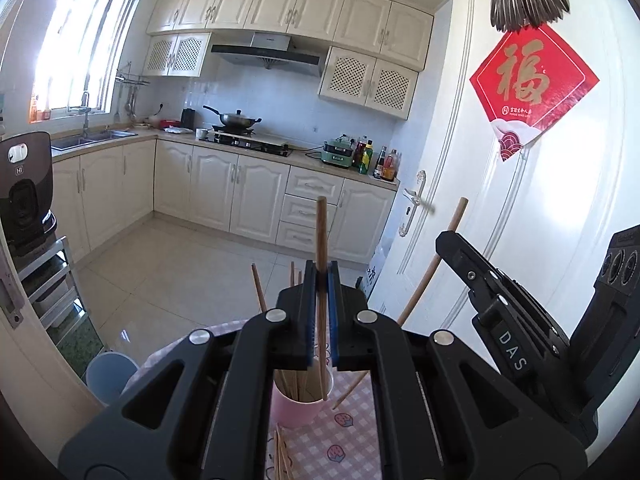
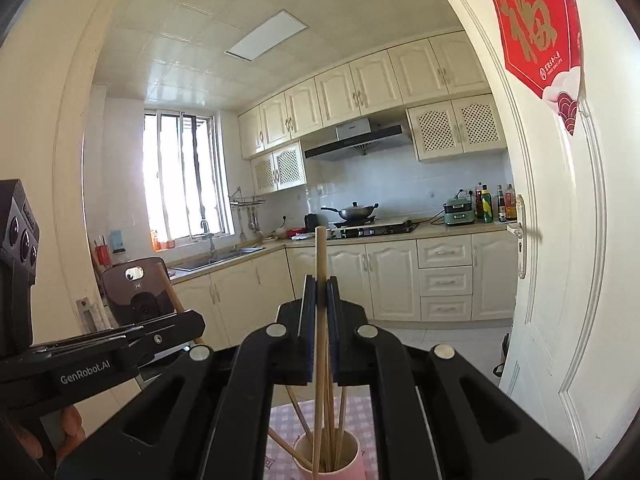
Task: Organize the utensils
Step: 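Lift both held chopsticks and carry them above the pink cup, then open both tools over the pink cup to drop the chopsticks in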
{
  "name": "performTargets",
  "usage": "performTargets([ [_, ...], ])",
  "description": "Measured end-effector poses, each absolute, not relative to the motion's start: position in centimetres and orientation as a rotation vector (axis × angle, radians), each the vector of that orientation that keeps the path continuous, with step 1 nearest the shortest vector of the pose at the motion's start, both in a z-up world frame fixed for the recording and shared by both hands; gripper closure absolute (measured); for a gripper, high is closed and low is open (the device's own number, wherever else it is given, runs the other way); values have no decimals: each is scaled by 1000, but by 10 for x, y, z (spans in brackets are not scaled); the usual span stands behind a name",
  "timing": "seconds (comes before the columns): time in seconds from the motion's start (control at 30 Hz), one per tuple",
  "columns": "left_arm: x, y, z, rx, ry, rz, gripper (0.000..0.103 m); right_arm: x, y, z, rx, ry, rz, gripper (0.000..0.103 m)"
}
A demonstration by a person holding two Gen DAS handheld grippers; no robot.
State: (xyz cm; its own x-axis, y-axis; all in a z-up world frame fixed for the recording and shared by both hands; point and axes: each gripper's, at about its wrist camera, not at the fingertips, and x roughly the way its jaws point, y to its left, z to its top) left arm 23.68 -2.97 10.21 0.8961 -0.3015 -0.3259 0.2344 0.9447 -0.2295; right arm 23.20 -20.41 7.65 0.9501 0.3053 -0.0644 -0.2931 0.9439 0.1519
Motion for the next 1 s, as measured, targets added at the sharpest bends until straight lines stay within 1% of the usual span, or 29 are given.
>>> performTargets([
  [0.33,271,-31,59,-160,427,-257,98,256,-194,42,94,100,308,99],
  [0.5,275,-31,39,-138,465,-265,98,261,-192,31,95,145,322,99],
  [1.0,272,-35,13,-97,539,-270,97,256,-196,-5,85,284,333,99],
])
